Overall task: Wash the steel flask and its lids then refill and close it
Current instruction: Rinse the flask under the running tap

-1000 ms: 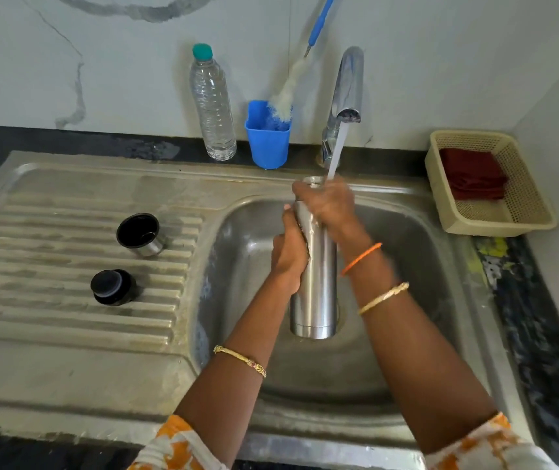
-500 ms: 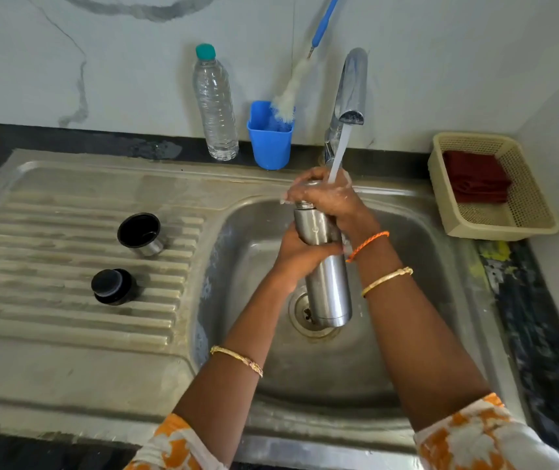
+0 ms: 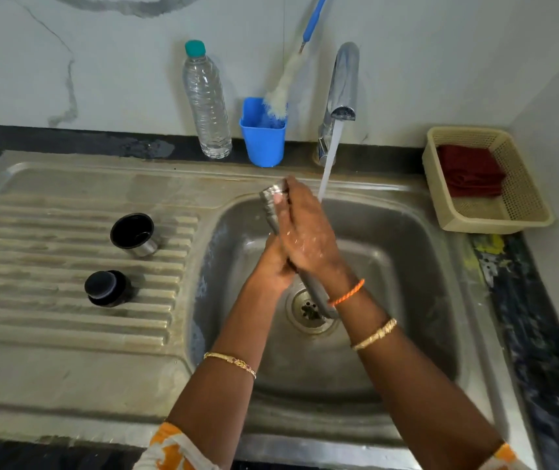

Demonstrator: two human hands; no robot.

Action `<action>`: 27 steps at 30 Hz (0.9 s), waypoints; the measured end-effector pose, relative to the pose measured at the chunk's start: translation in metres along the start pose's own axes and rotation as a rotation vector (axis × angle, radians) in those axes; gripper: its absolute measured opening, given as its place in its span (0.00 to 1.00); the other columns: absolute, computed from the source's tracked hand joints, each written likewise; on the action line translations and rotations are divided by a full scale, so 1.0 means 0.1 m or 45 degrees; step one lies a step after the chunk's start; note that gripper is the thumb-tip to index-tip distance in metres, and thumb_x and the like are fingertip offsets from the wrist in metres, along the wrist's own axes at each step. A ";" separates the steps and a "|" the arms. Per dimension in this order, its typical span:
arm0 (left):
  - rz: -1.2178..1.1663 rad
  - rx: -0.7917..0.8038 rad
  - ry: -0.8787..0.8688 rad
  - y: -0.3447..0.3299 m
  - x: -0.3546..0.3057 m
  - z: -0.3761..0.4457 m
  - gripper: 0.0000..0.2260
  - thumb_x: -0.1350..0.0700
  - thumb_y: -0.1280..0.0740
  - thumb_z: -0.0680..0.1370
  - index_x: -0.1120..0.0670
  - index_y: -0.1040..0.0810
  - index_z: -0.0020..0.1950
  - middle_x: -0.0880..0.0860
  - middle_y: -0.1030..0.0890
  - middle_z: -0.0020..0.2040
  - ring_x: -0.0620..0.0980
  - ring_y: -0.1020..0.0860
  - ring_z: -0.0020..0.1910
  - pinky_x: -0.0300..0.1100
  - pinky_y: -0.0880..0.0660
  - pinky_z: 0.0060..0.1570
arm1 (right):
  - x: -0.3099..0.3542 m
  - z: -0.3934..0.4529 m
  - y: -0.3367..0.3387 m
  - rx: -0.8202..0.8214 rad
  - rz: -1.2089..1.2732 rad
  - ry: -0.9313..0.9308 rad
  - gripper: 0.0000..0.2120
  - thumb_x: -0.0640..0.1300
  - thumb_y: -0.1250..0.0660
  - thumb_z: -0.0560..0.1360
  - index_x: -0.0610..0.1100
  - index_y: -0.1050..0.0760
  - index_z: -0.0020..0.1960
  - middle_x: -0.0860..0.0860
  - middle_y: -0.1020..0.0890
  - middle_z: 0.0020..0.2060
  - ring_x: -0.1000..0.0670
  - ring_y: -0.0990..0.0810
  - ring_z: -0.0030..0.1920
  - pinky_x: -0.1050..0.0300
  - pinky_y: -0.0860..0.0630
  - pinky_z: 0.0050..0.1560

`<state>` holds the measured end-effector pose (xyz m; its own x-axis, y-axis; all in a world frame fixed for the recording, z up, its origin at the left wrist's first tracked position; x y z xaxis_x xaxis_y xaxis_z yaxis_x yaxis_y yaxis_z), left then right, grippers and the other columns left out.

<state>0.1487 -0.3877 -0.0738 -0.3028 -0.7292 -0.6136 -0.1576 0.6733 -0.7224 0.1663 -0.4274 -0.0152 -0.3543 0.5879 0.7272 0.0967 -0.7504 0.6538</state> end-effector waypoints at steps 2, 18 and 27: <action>-0.151 0.195 -0.072 0.00 0.00 -0.01 0.21 0.47 0.21 0.64 0.49 0.17 0.55 0.48 0.18 0.51 0.45 0.20 0.52 0.42 0.25 0.57 | -0.07 -0.24 -0.08 0.056 -0.195 0.140 0.26 0.54 0.54 0.80 0.43 0.41 0.74 0.44 0.33 0.71 0.45 0.34 0.70 0.49 0.35 0.68; -0.021 0.084 -0.016 0.13 -0.12 -0.04 0.32 0.58 0.25 0.62 0.57 0.29 0.65 0.57 0.23 0.53 0.56 0.24 0.55 0.52 0.28 0.55 | -0.66 -0.33 0.26 0.073 -0.101 -0.449 0.31 0.65 0.57 0.79 0.48 0.23 0.56 0.42 0.18 0.50 0.41 0.21 0.52 0.46 0.26 0.55; -0.081 0.285 -0.015 0.06 -0.13 -0.01 0.32 0.54 0.21 0.62 0.56 0.27 0.63 0.55 0.21 0.54 0.52 0.23 0.54 0.48 0.25 0.55 | -0.38 -0.11 0.38 0.491 0.368 -0.314 0.19 0.61 0.41 0.77 0.57 0.33 0.65 0.58 0.24 0.54 0.61 0.25 0.49 0.72 0.29 0.44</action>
<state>0.1508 -0.3738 -0.0701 -0.2877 -0.7717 -0.5673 0.0370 0.5829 -0.8117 0.1727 -0.4818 -0.0198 -0.0386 0.4623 0.8859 0.5088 -0.7539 0.4157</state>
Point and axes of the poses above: each hand's wrist, its own z-axis towards the middle knuckle, its own y-axis out of the back of the hand, x = y × z, the point moved 4 cm from there along z, towards the middle knuckle
